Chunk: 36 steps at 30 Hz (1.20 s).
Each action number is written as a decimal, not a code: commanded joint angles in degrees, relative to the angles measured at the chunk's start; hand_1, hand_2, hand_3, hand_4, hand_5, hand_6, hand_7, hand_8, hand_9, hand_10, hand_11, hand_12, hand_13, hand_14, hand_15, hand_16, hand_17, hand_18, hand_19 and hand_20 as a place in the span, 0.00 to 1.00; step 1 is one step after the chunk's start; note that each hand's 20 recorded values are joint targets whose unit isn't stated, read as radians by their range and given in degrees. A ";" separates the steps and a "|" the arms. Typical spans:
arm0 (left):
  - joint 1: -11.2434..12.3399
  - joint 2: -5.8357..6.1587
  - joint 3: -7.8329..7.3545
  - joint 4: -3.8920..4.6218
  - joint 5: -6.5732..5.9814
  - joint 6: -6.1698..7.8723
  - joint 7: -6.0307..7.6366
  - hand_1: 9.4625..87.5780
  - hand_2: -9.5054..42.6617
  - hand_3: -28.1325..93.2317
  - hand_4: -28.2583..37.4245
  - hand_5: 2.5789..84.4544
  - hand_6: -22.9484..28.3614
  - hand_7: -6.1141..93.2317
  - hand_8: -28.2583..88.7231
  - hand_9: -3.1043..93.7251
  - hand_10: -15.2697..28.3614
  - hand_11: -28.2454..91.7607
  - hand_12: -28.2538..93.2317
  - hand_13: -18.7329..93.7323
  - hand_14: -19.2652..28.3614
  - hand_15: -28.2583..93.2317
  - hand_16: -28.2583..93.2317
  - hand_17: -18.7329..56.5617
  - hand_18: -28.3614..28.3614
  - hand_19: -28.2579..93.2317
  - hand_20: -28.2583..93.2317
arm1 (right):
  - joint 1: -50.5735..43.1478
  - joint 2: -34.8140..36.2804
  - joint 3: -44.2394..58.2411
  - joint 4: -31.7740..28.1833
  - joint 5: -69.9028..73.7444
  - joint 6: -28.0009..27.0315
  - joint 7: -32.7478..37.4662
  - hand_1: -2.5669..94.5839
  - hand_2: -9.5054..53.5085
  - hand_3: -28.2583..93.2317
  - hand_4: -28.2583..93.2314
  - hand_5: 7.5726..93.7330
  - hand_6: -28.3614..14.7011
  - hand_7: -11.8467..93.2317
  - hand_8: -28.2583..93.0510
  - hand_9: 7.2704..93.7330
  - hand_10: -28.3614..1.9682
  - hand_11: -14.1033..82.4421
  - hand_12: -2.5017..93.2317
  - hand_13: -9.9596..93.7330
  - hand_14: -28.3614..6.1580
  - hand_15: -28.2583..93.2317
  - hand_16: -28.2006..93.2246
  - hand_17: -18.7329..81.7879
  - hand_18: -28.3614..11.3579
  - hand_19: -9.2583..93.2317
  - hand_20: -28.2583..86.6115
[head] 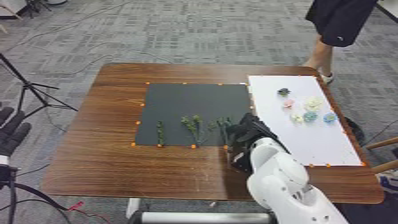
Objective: Arrange flowers
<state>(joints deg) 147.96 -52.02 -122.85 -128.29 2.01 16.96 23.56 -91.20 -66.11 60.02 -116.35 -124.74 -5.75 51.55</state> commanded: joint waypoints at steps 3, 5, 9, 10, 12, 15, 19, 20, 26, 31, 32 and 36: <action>0.53 -0.12 -0.25 -0.29 -1.33 -0.16 1.26 0.15 0.55 0.79 0.00 0.40 0.60 0.15 0.19 0.34 0.66 0.34 0.33 0.35 0.68 0.43 0.21 0.19 0.68 0.41 0.32 | -2.40 4.07 1.31 -4.02 -5.64 6.85 -2.36 0.32 0.27 0.79 0.09 0.60 0.36 0.24 0.20 0.81 0.25 0.42 0.26 0.88 0.56 0.78 0.52 0.66 0.00 1.00 0.64; 0.45 -0.23 -0.28 -0.44 -1.32 -0.05 1.36 0.16 0.55 0.79 0.00 0.40 0.60 0.15 0.19 0.34 0.66 0.34 0.33 0.35 0.68 0.43 0.21 0.19 0.68 0.42 0.32 | -3.56 5.70 4.42 -4.73 -3.15 8.83 -6.03 0.32 0.28 0.80 0.09 0.61 0.36 0.24 0.20 0.80 0.26 0.42 0.26 0.87 0.55 0.78 0.52 0.66 0.00 1.00 0.64; 1.21 -0.34 -0.76 -0.64 -1.75 -0.08 2.11 0.15 0.55 0.79 0.00 0.40 0.60 0.15 0.19 0.34 0.66 0.34 0.34 0.35 0.68 0.43 0.21 0.19 0.68 0.42 0.33 | -5.68 9.54 8.78 -5.27 -2.01 16.17 -9.13 0.33 0.28 0.82 0.08 0.62 0.40 0.26 0.19 0.77 0.27 0.40 0.24 0.84 0.50 0.77 0.49 0.61 0.00 1.00 0.59; 1.41 -0.40 -0.86 -0.70 -1.96 -0.11 2.30 0.15 0.55 0.79 0.00 0.40 0.60 0.15 0.19 0.34 0.66 0.34 0.33 0.35 0.68 0.43 0.21 0.19 0.68 0.42 0.33 | -6.31 10.41 9.77 -4.93 -3.19 17.19 -10.35 0.34 0.28 0.82 0.08 0.63 0.41 0.26 0.19 0.77 0.27 0.39 0.23 0.84 0.50 0.77 0.49 0.61 0.00 1.00 0.58; 1.73 -0.35 -0.85 -0.76 -2.49 -0.04 2.96 0.15 0.55 0.79 0.00 0.40 0.60 0.15 0.19 0.34 0.66 0.34 0.33 0.35 0.68 0.43 0.21 0.19 0.68 0.42 0.32 | -7.55 11.95 11.99 -4.06 -5.40 17.68 -11.87 0.35 0.26 0.83 0.08 0.64 0.43 0.27 0.19 0.77 0.29 0.39 0.23 0.83 0.49 0.77 0.48 0.60 0.01 1.00 0.58; 1.15 -0.34 -0.60 -0.57 -2.13 -0.50 2.68 0.15 0.55 0.79 0.00 0.40 0.60 0.15 0.18 0.35 0.66 0.34 0.33 0.35 0.68 0.43 0.21 0.19 0.68 0.42 0.33 | -11.24 14.56 16.00 -3.13 -5.32 19.57 -14.78 0.38 0.24 0.84 0.07 0.64 0.45 0.27 0.18 0.74 0.31 0.37 0.23 0.81 0.49 0.78 0.48 0.58 0.02 0.99 0.57; 1.48 -0.70 -1.30 -0.79 -2.05 -0.52 2.90 0.15 0.55 0.79 0.00 0.40 0.60 0.15 0.18 0.35 0.66 0.34 0.33 0.35 0.68 0.43 0.21 0.19 0.68 0.42 0.33 | -15.66 16.06 20.35 -2.32 -8.75 14.81 -17.91 0.43 0.16 0.87 0.05 0.62 0.50 0.28 0.16 0.69 0.38 0.33 0.20 0.77 0.49 0.76 0.47 0.54 0.07 0.94 0.56; 1.36 -0.72 -1.29 -0.79 -2.15 -0.29 2.88 0.16 0.55 0.79 0.00 0.40 0.60 0.15 0.18 0.35 0.66 0.34 0.33 0.35 0.68 0.43 0.21 0.19 0.68 0.41 0.33 | -16.24 16.41 20.71 -2.14 -9.77 14.22 -17.60 0.44 0.13 0.87 0.05 0.60 0.51 0.28 0.16 0.67 0.40 0.32 0.20 0.76 0.49 0.76 0.46 0.53 0.08 0.93 0.56; 1.49 -0.82 -1.38 -0.89 -1.89 -0.43 2.64 0.15 0.55 0.79 0.00 0.40 0.60 0.15 0.18 0.34 0.65 0.34 0.33 0.35 0.68 0.43 0.21 0.19 0.68 0.41 0.33 | -16.79 16.52 22.10 -0.03 -11.51 11.37 -17.90 0.49 0.00 0.88 0.03 0.56 0.51 0.25 0.15 0.60 0.44 0.27 0.18 0.75 0.51 0.76 0.45 0.52 0.09 0.91 0.58; 0.58 -0.44 -0.91 -0.55 -1.63 -0.43 2.15 0.15 0.55 0.79 0.00 0.40 0.60 0.15 0.18 0.34 0.66 0.34 0.33 0.35 0.68 0.43 0.21 0.19 0.68 0.41 0.33 | -14.58 16.71 20.66 2.94 -11.70 10.45 -20.55 0.50 0.00 0.88 0.01 0.53 0.52 0.23 0.15 0.55 0.50 0.25 0.16 0.74 0.53 0.77 0.45 0.52 0.10 0.91 0.59; 0.65 -0.10 -0.78 -0.52 -1.86 -0.44 2.54 0.15 0.55 0.79 0.00 0.40 0.60 0.15 0.18 0.34 0.66 0.34 0.33 0.35 0.68 0.43 0.21 0.19 0.68 0.41 0.33 | -13.98 16.77 20.02 3.40 -12.29 10.76 -20.50 0.50 0.00 0.88 0.01 0.52 0.51 0.23 0.15 0.55 0.50 0.25 0.16 0.74 0.53 0.78 0.45 0.52 0.10 0.91 0.59; 0.47 0.25 -0.35 -0.42 -1.96 -0.25 2.36 0.15 0.55 0.79 0.00 0.40 0.60 0.15 0.18 0.34 0.66 0.34 0.33 0.35 0.68 0.44 0.21 0.20 0.68 0.41 0.33 | -11.61 16.23 17.92 5.37 -12.40 11.62 -20.59 0.49 0.00 0.89 0.00 0.52 0.51 0.23 0.15 0.55 0.50 0.25 0.16 0.75 0.54 0.79 0.45 0.52 0.10 0.91 0.60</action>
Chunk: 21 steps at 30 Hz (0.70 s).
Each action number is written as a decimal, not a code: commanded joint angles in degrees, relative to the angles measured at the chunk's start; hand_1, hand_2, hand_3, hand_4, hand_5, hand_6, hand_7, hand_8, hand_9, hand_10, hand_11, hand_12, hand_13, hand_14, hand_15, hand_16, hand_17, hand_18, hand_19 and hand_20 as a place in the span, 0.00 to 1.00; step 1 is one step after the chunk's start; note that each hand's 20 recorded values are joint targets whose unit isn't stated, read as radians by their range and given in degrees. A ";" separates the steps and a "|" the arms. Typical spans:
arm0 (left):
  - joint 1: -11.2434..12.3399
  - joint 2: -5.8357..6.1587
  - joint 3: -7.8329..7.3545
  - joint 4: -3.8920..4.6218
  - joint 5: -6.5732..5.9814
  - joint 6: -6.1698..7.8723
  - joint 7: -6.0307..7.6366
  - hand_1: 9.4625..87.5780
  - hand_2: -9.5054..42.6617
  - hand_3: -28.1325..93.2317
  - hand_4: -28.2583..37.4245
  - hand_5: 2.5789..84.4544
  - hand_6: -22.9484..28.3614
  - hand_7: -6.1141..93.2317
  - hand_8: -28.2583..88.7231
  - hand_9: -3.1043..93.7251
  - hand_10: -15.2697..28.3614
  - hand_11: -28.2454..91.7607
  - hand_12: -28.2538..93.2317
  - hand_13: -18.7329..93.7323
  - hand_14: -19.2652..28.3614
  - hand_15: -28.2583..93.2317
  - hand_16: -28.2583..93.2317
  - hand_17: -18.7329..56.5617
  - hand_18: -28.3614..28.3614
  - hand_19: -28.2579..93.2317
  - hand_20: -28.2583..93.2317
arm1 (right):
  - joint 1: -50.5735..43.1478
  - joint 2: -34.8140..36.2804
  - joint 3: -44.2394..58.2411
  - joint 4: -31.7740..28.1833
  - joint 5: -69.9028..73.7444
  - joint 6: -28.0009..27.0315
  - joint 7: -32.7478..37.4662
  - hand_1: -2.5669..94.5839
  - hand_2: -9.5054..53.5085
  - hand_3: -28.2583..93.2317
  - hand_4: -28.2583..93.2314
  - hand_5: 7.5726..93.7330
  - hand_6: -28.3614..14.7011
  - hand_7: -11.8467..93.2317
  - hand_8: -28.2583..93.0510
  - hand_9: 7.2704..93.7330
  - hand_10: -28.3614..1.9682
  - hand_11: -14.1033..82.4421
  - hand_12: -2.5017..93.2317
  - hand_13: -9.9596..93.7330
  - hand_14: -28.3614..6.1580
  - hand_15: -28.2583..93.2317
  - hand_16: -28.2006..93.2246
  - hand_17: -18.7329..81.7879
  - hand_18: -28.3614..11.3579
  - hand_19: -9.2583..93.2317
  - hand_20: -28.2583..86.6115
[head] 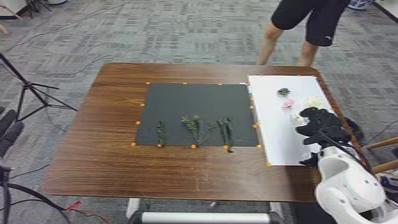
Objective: Arrange flowers
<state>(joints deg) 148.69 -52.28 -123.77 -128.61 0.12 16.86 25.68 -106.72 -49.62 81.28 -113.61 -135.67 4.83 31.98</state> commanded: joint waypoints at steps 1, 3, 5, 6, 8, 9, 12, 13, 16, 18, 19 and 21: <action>-0.46 0.50 0.71 -0.07 -0.01 -0.06 0.14 0.15 0.55 0.79 0.00 0.40 0.60 0.15 0.18 0.34 0.66 0.34 0.33 0.35 0.68 0.44 0.21 0.20 0.68 0.41 0.33 | 4.73 -0.25 -4.08 3.27 -1.52 0.90 -0.95 0.49 0.00 0.88 0.00 0.52 0.51 0.23 0.15 0.55 0.50 0.25 0.16 0.75 0.54 0.79 0.45 0.52 0.11 0.92 0.60; -0.50 0.56 0.80 -0.04 -0.13 -0.04 0.26 0.15 0.55 0.79 0.00 0.40 0.60 0.15 0.18 0.34 0.66 0.34 0.33 0.35 0.68 0.43 0.21 0.19 0.68 0.41 0.33 | 6.41 -0.25 -5.54 4.51 -2.02 0.49 -0.72 0.50 0.00 0.88 0.00 0.52 0.51 0.23 0.15 0.55 0.50 0.25 0.16 0.75 0.55 0.79 0.44 0.53 0.11 0.92 0.60; -0.73 0.78 0.89 0.08 -0.16 0.04 0.27 0.15 0.55 0.79 0.00 0.40 0.60 0.15 0.18 0.34 0.66 0.34 0.33 0.35 0.68 0.43 0.21 0.19 0.68 0.41 0.33 | 8.00 -0.35 -6.93 5.53 -2.50 1.45 0.25 0.50 0.00 0.88 0.00 0.52 0.52 0.23 0.15 0.55 0.50 0.25 0.15 0.75 0.55 0.79 0.44 0.53 0.11 0.92 0.60; -0.82 0.80 0.94 0.09 -0.17 0.10 0.23 0.15 0.55 0.79 0.00 0.40 0.60 0.15 0.18 0.34 0.65 0.34 0.33 0.35 0.68 0.43 0.21 0.19 0.68 0.41 0.33 | 8.78 -0.45 -7.58 5.95 -3.01 1.50 1.02 0.50 0.00 0.88 0.00 0.52 0.51 0.23 0.15 0.55 0.50 0.25 0.15 0.76 0.55 0.79 0.44 0.53 0.11 0.92 0.60; -0.53 0.71 0.93 0.00 -0.27 0.10 0.45 0.15 0.55 0.79 0.00 0.40 0.60 0.15 0.18 0.34 0.66 0.34 0.33 0.35 0.68 0.44 0.21 0.19 0.68 0.41 0.33 | 10.40 -0.67 -8.52 7.02 -3.59 0.72 1.58 0.51 0.00 0.88 0.00 0.53 0.51 0.23 0.15 0.56 0.49 0.25 0.15 0.76 0.55 0.79 0.44 0.54 0.11 0.92 0.60; -0.62 0.67 1.04 0.00 -0.46 0.20 0.54 0.15 0.55 0.79 0.00 0.40 0.60 0.15 0.18 0.34 0.65 0.34 0.33 0.35 0.68 0.43 0.21 0.19 0.68 0.41 0.33 | 11.06 -0.73 -8.86 7.54 -3.67 0.34 1.82 0.51 0.00 0.88 0.00 0.53 0.51 0.23 0.15 0.56 0.49 0.26 0.15 0.76 0.56 0.79 0.44 0.54 0.11 0.92 0.60; -0.61 0.51 1.13 -0.04 -0.29 0.26 0.55 0.15 0.55 0.79 0.00 0.40 0.60 0.15 0.18 0.34 0.65 0.34 0.33 0.35 0.68 0.44 0.21 0.19 0.68 0.41 0.33 | 12.54 -0.71 -9.86 8.67 -3.61 -0.14 3.35 0.53 0.00 0.88 0.00 0.54 0.52 0.23 0.15 0.56 0.49 0.26 0.15 0.77 0.57 0.79 0.44 0.54 0.11 0.93 0.60; -0.61 0.37 1.04 -0.05 -0.27 0.18 0.32 0.15 0.55 0.79 0.00 0.40 0.60 0.15 0.18 0.34 0.65 0.34 0.33 0.35 0.68 0.44 0.21 0.19 0.68 0.41 0.33 | 12.91 -0.86 -10.07 9.15 -4.20 -0.40 3.70 0.54 0.00 0.87 0.00 0.54 0.52 0.24 0.15 0.57 0.49 0.26 0.15 0.77 0.58 0.79 0.45 0.55 0.11 0.93 0.60; -0.19 0.39 0.96 -0.17 -0.88 0.61 0.92 0.16 0.55 0.79 0.00 0.40 0.60 0.15 0.18 0.34 0.65 0.34 0.34 0.35 0.68 0.44 0.21 0.19 0.68 0.41 0.33 | 14.56 -1.13 -10.82 10.65 -3.99 -1.35 4.95 0.55 0.00 0.86 0.00 0.56 0.53 0.25 0.15 0.59 0.48 0.26 0.16 0.78 0.60 0.78 0.47 0.55 0.10 0.94 0.60; -0.03 0.42 0.94 -0.20 -0.77 0.31 1.00 0.15 0.55 0.79 0.00 0.40 0.60 0.15 0.18 0.34 0.65 0.34 0.34 0.35 0.68 0.44 0.21 0.19 0.68 0.41 0.33 | 15.06 -0.86 -11.05 10.83 -3.17 -0.70 5.35 0.57 0.00 0.86 0.00 0.56 0.54 0.25 0.15 0.60 0.48 0.27 0.16 0.78 0.61 0.78 0.48 0.55 0.10 0.94 0.60; -0.21 0.56 1.07 -0.13 -0.68 0.26 0.75 0.15 0.55 0.79 0.00 0.40 0.60 0.15 0.18 0.34 0.65 0.34 0.34 0.35 0.68 0.44 0.21 0.19 0.68 0.41 0.33 | 15.03 -0.72 -11.10 10.97 -3.88 -0.18 5.14 0.57 0.00 0.86 0.00 0.57 0.55 0.26 0.15 0.60 0.48 0.27 0.16 0.78 0.62 0.78 0.49 0.56 0.11 0.94 0.60; -0.22 0.46 1.12 -0.11 -0.77 0.26 0.69 0.16 0.55 0.79 0.00 0.40 0.60 0.15 0.19 0.34 0.65 0.34 0.34 0.35 0.68 0.44 0.21 0.19 0.68 0.41 0.33 | 15.84 -0.71 -11.48 11.43 -4.34 -1.73 4.89 0.57 0.00 0.86 0.00 0.57 0.55 0.26 0.14 0.61 0.48 0.28 0.17 0.79 0.62 0.78 0.49 0.56 0.11 0.95 0.60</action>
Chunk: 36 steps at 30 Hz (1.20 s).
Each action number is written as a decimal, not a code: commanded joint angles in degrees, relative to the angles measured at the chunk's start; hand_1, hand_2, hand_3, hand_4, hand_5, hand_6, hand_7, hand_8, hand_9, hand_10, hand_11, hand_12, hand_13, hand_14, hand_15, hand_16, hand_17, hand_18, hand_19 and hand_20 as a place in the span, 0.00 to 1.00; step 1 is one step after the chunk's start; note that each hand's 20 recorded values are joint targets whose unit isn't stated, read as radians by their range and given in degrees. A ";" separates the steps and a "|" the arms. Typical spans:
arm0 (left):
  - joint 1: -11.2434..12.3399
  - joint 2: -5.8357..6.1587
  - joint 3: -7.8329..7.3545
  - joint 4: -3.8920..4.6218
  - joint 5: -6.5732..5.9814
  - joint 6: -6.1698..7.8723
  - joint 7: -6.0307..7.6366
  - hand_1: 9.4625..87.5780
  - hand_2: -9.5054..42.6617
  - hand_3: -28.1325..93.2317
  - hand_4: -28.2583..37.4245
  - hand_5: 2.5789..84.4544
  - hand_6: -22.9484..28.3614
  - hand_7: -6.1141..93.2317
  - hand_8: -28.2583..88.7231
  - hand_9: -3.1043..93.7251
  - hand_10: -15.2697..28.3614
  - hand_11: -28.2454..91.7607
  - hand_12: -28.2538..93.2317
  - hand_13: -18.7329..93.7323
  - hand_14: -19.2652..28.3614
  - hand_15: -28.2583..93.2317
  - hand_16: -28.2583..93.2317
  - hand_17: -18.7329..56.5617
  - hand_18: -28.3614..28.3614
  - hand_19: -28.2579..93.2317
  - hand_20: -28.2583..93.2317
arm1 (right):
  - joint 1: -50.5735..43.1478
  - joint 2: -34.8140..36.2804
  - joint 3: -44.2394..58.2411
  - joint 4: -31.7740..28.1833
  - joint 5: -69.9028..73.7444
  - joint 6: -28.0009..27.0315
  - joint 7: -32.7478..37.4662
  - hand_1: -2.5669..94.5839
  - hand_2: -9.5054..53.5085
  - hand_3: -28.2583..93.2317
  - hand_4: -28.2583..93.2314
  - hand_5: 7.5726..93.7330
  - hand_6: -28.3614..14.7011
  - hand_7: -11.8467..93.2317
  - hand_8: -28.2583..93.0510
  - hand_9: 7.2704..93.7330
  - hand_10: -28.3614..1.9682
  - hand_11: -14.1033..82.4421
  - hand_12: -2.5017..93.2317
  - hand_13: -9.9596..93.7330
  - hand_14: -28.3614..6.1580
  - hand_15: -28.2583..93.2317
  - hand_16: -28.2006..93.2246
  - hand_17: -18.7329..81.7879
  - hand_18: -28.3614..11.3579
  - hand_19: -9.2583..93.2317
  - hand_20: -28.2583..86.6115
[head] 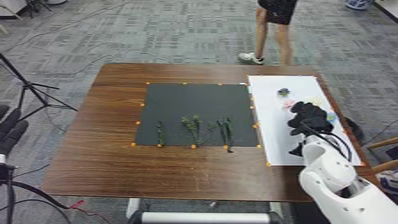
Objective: Arrange flowers
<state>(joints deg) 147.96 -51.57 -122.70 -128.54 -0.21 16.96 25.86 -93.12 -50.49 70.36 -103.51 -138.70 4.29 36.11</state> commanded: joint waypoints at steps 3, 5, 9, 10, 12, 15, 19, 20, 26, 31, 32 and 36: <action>0.30 0.00 0.32 -0.05 -0.53 0.22 0.58 0.15 0.56 0.79 0.00 0.40 0.60 0.15 0.18 0.34 0.65 0.34 0.34 0.35 0.68 0.44 0.21 0.19 0.68 0.42 0.33 | 3.63 -0.23 -0.89 2.06 0.52 -4.90 0.64 0.57 0.00 0.86 0.00 0.58 0.55 0.26 0.14 0.61 0.48 0.27 0.16 0.79 0.62 0.78 0.49 0.56 0.11 0.95 0.60; -0.09 0.33 0.69 0.05 -0.59 0.49 0.56 0.15 0.56 0.79 0.00 0.40 0.60 0.15 0.18 0.34 0.65 0.34 0.34 0.35 0.68 0.44 0.21 0.19 0.68 0.42 0.33 | 4.40 -0.29 -1.52 3.01 0.42 -5.39 0.63 0.56 0.00 0.86 0.00 0.58 0.54 0.25 0.14 0.61 0.48 0.27 0.16 0.79 0.61 0.78 0.49 0.56 0.11 0.95 0.60; -0.41 0.33 0.97 0.16 -0.38 0.32 0.21 0.15 0.56 0.79 0.00 0.40 0.60 0.15 0.18 0.34 0.65 0.34 0.34 0.35 0.68 0.44 0.21 0.19 0.68 0.42 0.33 | 4.67 -0.63 -1.34 3.26 1.10 -7.79 0.00 0.57 0.00 0.85 0.00 0.61 0.56 0.25 0.14 0.64 0.50 0.27 0.16 0.80 0.61 0.78 0.49 0.56 0.11 0.95 0.60; -0.70 0.33 1.00 0.25 -0.29 0.40 -0.01 0.15 0.56 0.79 0.00 0.40 0.60 0.15 0.18 0.34 0.65 0.34 0.34 0.35 0.68 0.44 0.21 0.19 0.68 0.42 0.33 | 4.77 -0.56 -1.62 3.39 1.07 -7.89 0.19 0.58 0.00 0.85 0.00 0.62 0.57 0.25 0.14 0.65 0.52 0.27 0.16 0.80 0.61 0.78 0.49 0.56 0.11 0.95 0.60; -0.44 0.19 0.80 0.09 -0.21 0.45 -0.04 0.15 0.56 0.79 0.00 0.40 0.60 0.15 0.18 0.34 0.66 0.34 0.34 0.35 0.68 0.44 0.21 0.19 0.68 0.42 0.33 | 4.48 -0.66 -1.37 3.49 1.10 -8.53 -0.29 0.58 0.00 0.84 0.00 0.64 0.59 0.26 0.14 0.67 0.53 0.27 0.16 0.81 0.62 0.77 0.48 0.57 0.11 0.95 0.60; -0.51 0.40 0.64 0.13 -0.15 0.37 -0.22 0.15 0.56 0.79 0.00 0.40 0.60 0.15 0.18 0.34 0.66 0.34 0.34 0.35 0.68 0.44 0.21 0.19 0.68 0.42 0.33 | 3.84 -0.45 -1.40 3.59 1.47 -7.06 -0.07 0.61 0.00 0.83 0.00 0.69 0.62 0.28 0.19 0.73 0.55 0.28 0.18 0.82 0.63 0.76 0.49 0.57 0.11 0.95 0.60; -0.37 0.08 0.27 0.05 -0.01 0.42 -0.49 0.15 0.56 0.79 0.00 0.40 0.60 0.15 0.18 0.34 0.66 0.34 0.34 0.35 0.68 0.44 0.20 0.19 0.68 0.42 0.33 | 3.25 -0.16 -1.99 3.62 0.27 -5.40 0.19 0.68 0.00 0.78 0.00 0.77 0.67 0.35 0.27 0.89 0.66 0.21 0.36 0.85 0.65 0.77 0.49 0.58 0.12 0.95 0.61; -0.35 0.11 0.23 0.06 -0.08 0.40 -0.47 0.15 0.56 0.79 0.00 0.40 0.60 0.15 0.18 0.34 0.66 0.34 0.33 0.35 0.68 0.44 0.20 0.19 0.68 0.42 0.33 | 3.15 -0.15 -2.03 3.64 0.13 -5.13 0.08 0.69 0.00 0.79 0.00 0.78 0.67 0.36 0.28 0.90 0.67 0.22 0.38 0.85 0.65 0.78 0.49 0.58 0.12 0.95 0.61; -0.07 -0.15 0.16 -0.15 -0.15 0.21 -0.04 0.15 0.56 0.79 0.00 0.40 0.60 0.15 0.18 0.34 0.66 0.34 0.33 0.35 0.68 0.44 0.20 0.19 0.68 0.42 0.33 | 3.08 0.19 -2.62 3.37 -0.29 -1.34 0.10 0.70 0.00 0.80 0.00 0.79 0.68 0.39 0.30 0.94 0.69 0.24 0.44 0.86 0.67 0.79 0.50 0.60 0.13 0.96 0.62; -0.14 -0.50 0.13 -0.22 -0.07 -0.04 -0.03 0.15 0.56 0.79 0.00 0.40 0.60 0.15 0.18 0.34 0.66 0.34 0.33 0.35 0.68 0.44 0.20 0.19 0.68 0.42 0.33 | 1.48 1.02 -1.65 -0.78 -1.60 4.17 0.24 0.69 0.00 0.82 0.00 0.80 0.68 0.39 0.31 0.95 0.69 0.25 0.46 0.86 0.68 0.79 0.51 0.60 0.12 0.96 0.62; 0.11 -0.50 -0.05 -0.25 -0.26 -0.15 0.14 0.15 0.56 0.79 0.00 0.40 0.60 0.15 0.18 0.34 0.66 0.34 0.33 0.35 0.68 0.44 0.21 0.19 0.68 0.42 0.33 | 1.22 1.22 -1.58 -1.70 -1.86 5.40 -0.40 0.69 0.00 0.82 0.00 0.80 0.67 0.39 0.31 0.95 0.69 0.25 0.46 0.86 0.68 0.79 0.51 0.60 0.12 0.96 0.62; 0.58 -0.78 -0.54 -0.31 -1.27 -0.40 0.96 0.15 0.55 0.79 0.00 0.40 0.60 0.15 0.18 0.34 0.66 0.34 0.33 0.35 0.68 0.44 0.21 0.19 0.68 0.42 0.33 | 1.43 1.81 -2.14 -5.15 -1.47 7.48 -3.65 0.69 0.00 0.82 0.00 0.80 0.67 0.39 0.31 0.95 0.69 0.25 0.47 0.87 0.68 0.79 0.52 0.60 0.12 0.96 0.62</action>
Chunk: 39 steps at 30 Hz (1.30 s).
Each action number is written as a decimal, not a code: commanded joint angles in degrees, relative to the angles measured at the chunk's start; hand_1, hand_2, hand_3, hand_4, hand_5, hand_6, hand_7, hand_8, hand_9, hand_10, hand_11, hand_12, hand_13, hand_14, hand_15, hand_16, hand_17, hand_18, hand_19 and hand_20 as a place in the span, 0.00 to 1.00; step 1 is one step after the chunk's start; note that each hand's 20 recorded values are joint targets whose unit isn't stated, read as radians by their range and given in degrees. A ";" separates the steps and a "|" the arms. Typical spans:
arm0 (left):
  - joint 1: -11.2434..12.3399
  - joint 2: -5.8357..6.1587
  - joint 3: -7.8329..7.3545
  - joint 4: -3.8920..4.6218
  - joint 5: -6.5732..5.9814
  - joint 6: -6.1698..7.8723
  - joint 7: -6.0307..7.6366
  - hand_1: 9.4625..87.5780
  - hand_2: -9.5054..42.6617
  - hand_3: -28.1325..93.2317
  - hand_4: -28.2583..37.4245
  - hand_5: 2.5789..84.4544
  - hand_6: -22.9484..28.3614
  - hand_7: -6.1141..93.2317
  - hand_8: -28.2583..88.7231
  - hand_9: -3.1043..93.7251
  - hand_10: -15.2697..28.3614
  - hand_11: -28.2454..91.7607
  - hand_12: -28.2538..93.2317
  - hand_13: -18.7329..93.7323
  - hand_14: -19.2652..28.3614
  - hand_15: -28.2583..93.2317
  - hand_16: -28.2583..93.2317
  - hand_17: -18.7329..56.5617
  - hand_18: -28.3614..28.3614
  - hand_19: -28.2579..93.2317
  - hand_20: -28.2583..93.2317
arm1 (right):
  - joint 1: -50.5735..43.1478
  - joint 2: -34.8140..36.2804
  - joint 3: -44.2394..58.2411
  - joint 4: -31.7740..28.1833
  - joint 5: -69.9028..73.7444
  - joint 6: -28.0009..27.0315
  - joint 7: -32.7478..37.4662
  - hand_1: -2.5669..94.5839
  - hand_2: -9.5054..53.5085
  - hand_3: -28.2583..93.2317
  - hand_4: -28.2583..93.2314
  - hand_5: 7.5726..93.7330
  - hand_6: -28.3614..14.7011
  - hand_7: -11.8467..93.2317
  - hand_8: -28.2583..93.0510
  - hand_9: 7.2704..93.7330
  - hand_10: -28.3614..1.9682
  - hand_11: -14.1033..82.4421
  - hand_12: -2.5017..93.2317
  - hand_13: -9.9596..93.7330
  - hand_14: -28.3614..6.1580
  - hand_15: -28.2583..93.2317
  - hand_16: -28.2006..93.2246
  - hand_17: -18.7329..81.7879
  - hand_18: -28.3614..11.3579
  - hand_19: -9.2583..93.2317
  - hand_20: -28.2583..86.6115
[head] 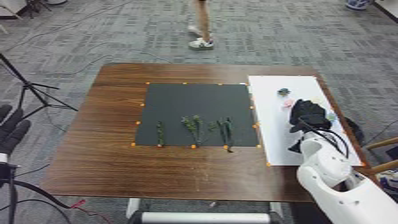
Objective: Arrange flowers
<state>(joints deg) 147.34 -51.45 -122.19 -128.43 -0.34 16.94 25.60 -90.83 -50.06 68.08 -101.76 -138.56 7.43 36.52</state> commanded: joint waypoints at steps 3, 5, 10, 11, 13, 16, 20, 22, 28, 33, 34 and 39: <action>1.27 -0.99 -1.17 -0.39 -1.08 -0.34 1.18 0.15 0.56 0.79 0.00 0.40 0.60 0.15 0.18 0.34 0.66 0.34 0.33 0.35 0.68 0.44 0.21 0.19 0.68 0.42 0.33 | 0.25 0.92 -0.91 -8.67 0.64 5.66 -7.53 0.69 0.00 0.83 0.00 0.81 0.67 0.38 0.31 0.95 0.69 0.25 0.47 0.87 0.68 0.79 0.52 0.60 0.12 0.96 0.62; 1.02 -1.02 -0.98 -0.35 -1.57 -0.29 1.36 0.14 0.58 0.77 0.00 0.40 0.60 0.15 0.18 0.34 0.66 0.34 0.33 0.35 0.68 0.44 0.21 0.19 0.68 0.42 0.33 | 2.71 0.29 -3.27 -9.10 2.60 6.06 -9.01 0.69 0.00 0.83 0.00 0.81 0.67 0.38 0.31 0.95 0.70 0.25 0.47 0.86 0.68 0.79 0.52 0.60 0.12 0.96 0.62; 0.75 -1.15 -0.73 -0.27 -1.30 -0.41 1.36 0.15 0.61 0.73 0.00 0.40 0.60 0.15 0.18 0.34 0.66 0.34 0.33 0.35 0.68 0.43 0.20 0.19 0.68 0.42 0.33 | 9.61 -2.37 -10.10 -8.86 5.77 6.93 -13.04 0.69 0.00 0.83 0.00 0.81 0.67 0.38 0.31 0.95 0.70 0.25 0.48 0.86 0.69 0.79 0.52 0.61 0.13 0.96 0.62; 1.05 -1.00 -0.82 -0.24 -1.55 -0.40 1.72 0.16 0.61 0.72 0.00 0.40 0.60 0.15 0.18 0.34 0.66 0.34 0.33 0.35 0.68 0.43 0.20 0.19 0.68 0.42 0.33 | 11.02 -3.16 -11.50 -8.56 6.76 6.87 -14.12 0.69 0.00 0.83 0.00 0.81 0.67 0.38 0.31 0.95 0.70 0.25 0.48 0.86 0.69 0.79 0.52 0.61 0.13 0.96 0.62; 1.00 -0.92 -0.77 -0.02 -1.96 -0.17 2.15 0.17 0.62 0.69 0.00 0.40 0.60 0.15 0.18 0.35 0.66 0.34 0.33 0.36 0.68 0.43 0.20 0.19 0.68 0.41 0.33 | 13.53 -4.86 -13.89 -7.67 8.35 6.23 -16.34 0.69 0.00 0.83 0.00 0.81 0.67 0.38 0.31 0.95 0.71 0.25 0.48 0.87 0.69 0.79 0.52 0.61 0.13 0.96 0.62; 1.74 -1.14 -1.14 -0.12 -1.84 -0.29 2.27 0.18 0.63 0.68 0.00 0.40 0.60 0.15 0.18 0.35 0.66 0.34 0.33 0.36 0.67 0.42 0.20 0.19 0.68 0.41 0.33 | 16.88 -7.59 -17.56 -6.38 9.21 5.26 -18.23 0.69 0.00 0.83 0.00 0.81 0.67 0.38 0.31 0.95 0.71 0.25 0.48 0.87 0.69 0.79 0.53 0.61 0.13 0.96 0.62; 1.53 -1.40 -1.00 -0.04 -1.73 0.16 1.94 0.18 0.63 0.67 0.00 0.40 0.60 0.15 0.18 0.35 0.65 0.33 0.33 0.36 0.67 0.42 0.21 0.19 0.68 0.41 0.33 | 21.37 -11.84 -22.49 -3.72 10.24 4.30 -21.29 0.69 0.00 0.83 0.00 0.81 0.67 0.38 0.31 0.95 0.71 0.25 0.47 0.87 0.69 0.79 0.53 0.61 0.13 0.96 0.62; 1.40 -1.30 -0.79 0.07 -1.78 0.13 1.99 0.18 0.63 0.67 0.00 0.40 0.60 0.15 0.18 0.35 0.65 0.33 0.33 0.36 0.67 0.42 0.21 0.19 0.68 0.41 0.33 | 23.26 -13.46 -24.91 -2.78 10.62 3.07 -22.84 0.69 0.00 0.83 0.00 0.81 0.67 0.38 0.31 0.95 0.71 0.25 0.48 0.87 0.69 0.79 0.53 0.61 0.13 0.96 0.62; -0.48 -1.18 0.92 1.28 -0.41 1.07 0.48 0.18 0.63 0.68 0.00 0.40 0.60 0.15 0.19 0.35 0.66 0.33 0.33 0.36 0.67 0.42 0.21 0.19 0.68 0.41 0.33 | 27.19 -16.61 -31.72 1.01 10.94 0.79 -29.03 0.68 0.00 0.83 0.00 0.81 0.68 0.38 0.31 0.95 0.72 0.25 0.48 0.87 0.69 0.79 0.53 0.61 0.13 0.96 0.62; -3.40 -0.68 2.95 2.52 0.17 1.48 -0.93 0.18 0.63 0.67 0.00 0.40 0.60 0.15 0.18 0.35 0.66 0.33 0.33 0.36 0.66 0.42 0.21 0.19 0.68 0.41 0.33 | 26.99 -20.11 -33.71 3.90 10.11 -0.72 -29.82 0.68 0.00 0.83 0.00 0.80 0.68 0.39 0.31 0.95 0.72 0.25 0.47 0.86 0.69 0.79 0.53 0.60 0.15 0.96 0.62; -3.70 -0.57 3.11 2.71 0.46 1.49 -1.12 0.18 0.63 0.67 0.00 0.41 0.60 0.15 0.18 0.35 0.66 0.33 0.33 0.36 0.66 0.42 0.21 0.19 0.68 0.41 0.33 | 26.86 -20.82 -33.92 4.40 10.01 -1.06 -29.86 0.68 0.00 0.83 0.00 0.80 0.68 0.39 0.31 0.95 0.72 0.25 0.47 0.86 0.69 0.79 0.53 0.60 0.15 0.96 0.62; -4.81 -0.06 3.87 3.12 0.83 1.36 -1.65 0.18 0.64 0.68 0.00 0.40 0.60 0.15 0.19 0.35 0.66 0.33 0.33 0.36 0.66 0.42 0.21 0.19 0.68 0.41 0.33 | 27.87 -23.27 -36.84 7.18 9.07 -0.15 -29.54 0.68 0.00 0.82 0.00 0.80 0.68 0.39 0.30 0.95 0.73 0.25 0.47 0.86 0.69 0.79 0.53 0.60 0.15 0.96 0.62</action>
<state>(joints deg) 143.58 -52.14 -118.78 -125.59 -0.43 17.98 25.08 -63.27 -69.50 34.44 -97.02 -127.71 7.16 6.71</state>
